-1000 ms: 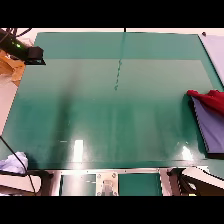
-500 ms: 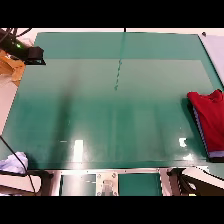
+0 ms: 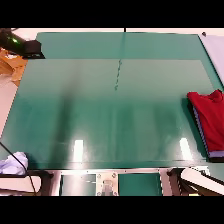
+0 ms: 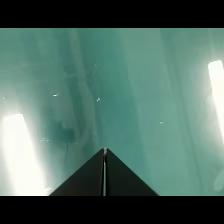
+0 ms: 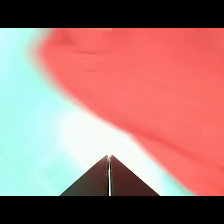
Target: Fold the shirts.
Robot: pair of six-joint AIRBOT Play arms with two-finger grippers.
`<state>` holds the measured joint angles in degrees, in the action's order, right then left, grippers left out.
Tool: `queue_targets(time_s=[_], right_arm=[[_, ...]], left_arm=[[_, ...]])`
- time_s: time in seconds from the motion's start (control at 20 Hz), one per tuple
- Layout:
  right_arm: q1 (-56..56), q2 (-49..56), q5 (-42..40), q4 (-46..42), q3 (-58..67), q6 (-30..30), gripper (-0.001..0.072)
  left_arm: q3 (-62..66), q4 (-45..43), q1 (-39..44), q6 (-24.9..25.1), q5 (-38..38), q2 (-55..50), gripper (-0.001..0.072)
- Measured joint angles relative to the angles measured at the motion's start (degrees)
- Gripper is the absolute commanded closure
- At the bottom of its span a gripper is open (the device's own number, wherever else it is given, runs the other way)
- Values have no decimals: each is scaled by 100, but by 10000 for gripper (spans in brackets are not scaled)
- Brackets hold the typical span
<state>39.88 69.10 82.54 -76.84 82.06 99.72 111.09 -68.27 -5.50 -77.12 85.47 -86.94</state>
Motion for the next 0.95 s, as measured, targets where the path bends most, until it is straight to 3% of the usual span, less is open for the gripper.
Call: queue_targets(time_s=[0.2,0.55,0.95], right_arm=[[-1534,-354,-81,144,-417,-260,696],[-4142,-1469,-1078,221,-2835,-431,694],[-5119,-1663,-1552,238,-3445,-428,695]], left_arm=[[-999,295,142,-61,-57,625,690],[-4299,393,894,-85,-632,2258,688],[-5075,317,1064,-87,-984,2621,688]])
